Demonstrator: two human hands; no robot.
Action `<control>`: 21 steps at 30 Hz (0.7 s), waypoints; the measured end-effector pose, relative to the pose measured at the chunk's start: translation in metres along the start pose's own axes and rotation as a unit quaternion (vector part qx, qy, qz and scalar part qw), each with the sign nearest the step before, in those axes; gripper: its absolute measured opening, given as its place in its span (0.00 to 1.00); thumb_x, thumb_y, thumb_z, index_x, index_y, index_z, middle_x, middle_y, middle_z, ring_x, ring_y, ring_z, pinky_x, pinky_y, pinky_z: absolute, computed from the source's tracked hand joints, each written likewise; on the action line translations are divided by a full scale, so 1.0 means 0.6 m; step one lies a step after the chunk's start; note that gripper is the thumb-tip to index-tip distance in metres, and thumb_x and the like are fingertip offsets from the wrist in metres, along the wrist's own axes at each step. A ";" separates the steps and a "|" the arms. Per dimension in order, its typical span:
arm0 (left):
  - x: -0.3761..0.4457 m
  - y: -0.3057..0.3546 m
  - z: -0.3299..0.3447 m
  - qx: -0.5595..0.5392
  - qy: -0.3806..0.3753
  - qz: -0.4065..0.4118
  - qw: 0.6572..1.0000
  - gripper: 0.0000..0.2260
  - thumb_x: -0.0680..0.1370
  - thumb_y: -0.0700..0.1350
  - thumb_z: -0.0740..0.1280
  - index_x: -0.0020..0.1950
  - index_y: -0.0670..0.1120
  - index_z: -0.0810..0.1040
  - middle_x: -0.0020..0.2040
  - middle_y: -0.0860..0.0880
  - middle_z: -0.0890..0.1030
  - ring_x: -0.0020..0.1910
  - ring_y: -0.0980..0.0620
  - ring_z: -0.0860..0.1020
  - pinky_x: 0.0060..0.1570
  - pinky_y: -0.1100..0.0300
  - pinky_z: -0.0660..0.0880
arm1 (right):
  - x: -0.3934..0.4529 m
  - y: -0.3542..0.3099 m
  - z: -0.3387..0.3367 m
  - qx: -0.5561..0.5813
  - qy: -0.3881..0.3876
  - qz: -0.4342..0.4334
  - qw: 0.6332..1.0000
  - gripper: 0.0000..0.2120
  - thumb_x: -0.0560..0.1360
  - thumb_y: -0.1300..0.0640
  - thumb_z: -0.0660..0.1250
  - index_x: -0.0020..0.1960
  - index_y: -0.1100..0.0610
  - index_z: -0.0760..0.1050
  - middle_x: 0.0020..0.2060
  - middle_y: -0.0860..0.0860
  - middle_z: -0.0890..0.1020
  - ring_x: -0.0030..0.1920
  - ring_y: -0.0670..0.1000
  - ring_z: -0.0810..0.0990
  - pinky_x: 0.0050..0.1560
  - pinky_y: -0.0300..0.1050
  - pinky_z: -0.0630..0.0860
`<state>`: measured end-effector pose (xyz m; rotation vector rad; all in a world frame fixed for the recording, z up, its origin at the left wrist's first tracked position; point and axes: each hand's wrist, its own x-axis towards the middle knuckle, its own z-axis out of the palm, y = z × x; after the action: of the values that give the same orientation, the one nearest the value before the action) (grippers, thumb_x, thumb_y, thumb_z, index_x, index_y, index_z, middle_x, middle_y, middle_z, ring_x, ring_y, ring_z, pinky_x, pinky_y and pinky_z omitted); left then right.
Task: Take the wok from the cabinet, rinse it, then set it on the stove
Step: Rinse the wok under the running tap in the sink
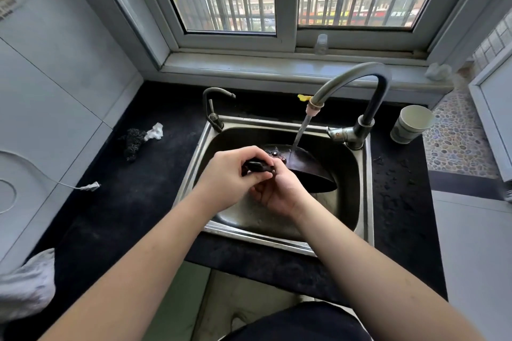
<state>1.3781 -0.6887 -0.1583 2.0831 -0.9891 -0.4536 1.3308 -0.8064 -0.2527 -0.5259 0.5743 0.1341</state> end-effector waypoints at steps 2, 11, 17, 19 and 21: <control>0.002 0.005 0.017 0.001 0.003 0.003 1.000 0.09 0.72 0.46 0.73 0.50 0.55 0.81 0.47 0.58 0.84 0.50 0.59 0.81 0.54 0.52 0.77 | -0.008 -0.005 -0.011 0.012 -0.009 -0.009 1.000 0.16 0.79 0.49 0.56 0.48 0.57 0.78 0.40 0.54 0.83 0.39 0.51 0.80 0.41 0.45 0.76; 0.015 0.041 0.057 0.042 -0.001 0.027 0.999 0.10 0.72 0.47 0.71 0.52 0.56 0.79 0.47 0.59 0.83 0.49 0.58 0.80 0.52 0.54 0.78 | -0.032 -0.019 -0.042 0.096 -0.016 -0.037 0.995 0.16 0.80 0.48 0.55 0.55 0.58 0.75 0.41 0.54 0.82 0.41 0.51 0.81 0.40 0.44 0.79; 0.043 0.061 0.069 0.060 -0.004 0.021 0.998 0.09 0.72 0.47 0.71 0.51 0.57 0.79 0.46 0.59 0.82 0.48 0.59 0.80 0.51 0.54 0.78 | -0.037 -0.045 -0.051 0.129 -0.024 -0.076 0.988 0.16 0.82 0.52 0.53 0.53 0.60 0.77 0.41 0.55 0.83 0.38 0.51 0.83 0.37 0.44 0.80; 0.048 0.065 0.073 0.062 -0.003 0.022 0.998 0.10 0.73 0.45 0.72 0.51 0.56 0.79 0.46 0.59 0.82 0.48 0.59 0.80 0.51 0.55 0.78 | -0.037 -0.050 -0.054 0.128 -0.025 -0.073 0.989 0.16 0.82 0.52 0.53 0.54 0.60 0.76 0.42 0.55 0.84 0.38 0.51 0.83 0.37 0.44 0.80; 0.047 0.067 0.077 0.062 -0.004 0.018 0.998 0.09 0.72 0.48 0.71 0.52 0.57 0.78 0.46 0.59 0.82 0.48 0.58 0.81 0.51 0.54 0.78 | -0.037 -0.051 -0.060 0.132 -0.031 -0.070 0.988 0.18 0.83 0.50 0.52 0.53 0.60 0.76 0.41 0.55 0.84 0.38 0.51 0.84 0.37 0.43 0.80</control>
<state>1.3490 -0.7494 -0.1568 2.1707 -1.0808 -0.3907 1.3031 -0.8504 -0.2527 -0.3029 0.4843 -0.0592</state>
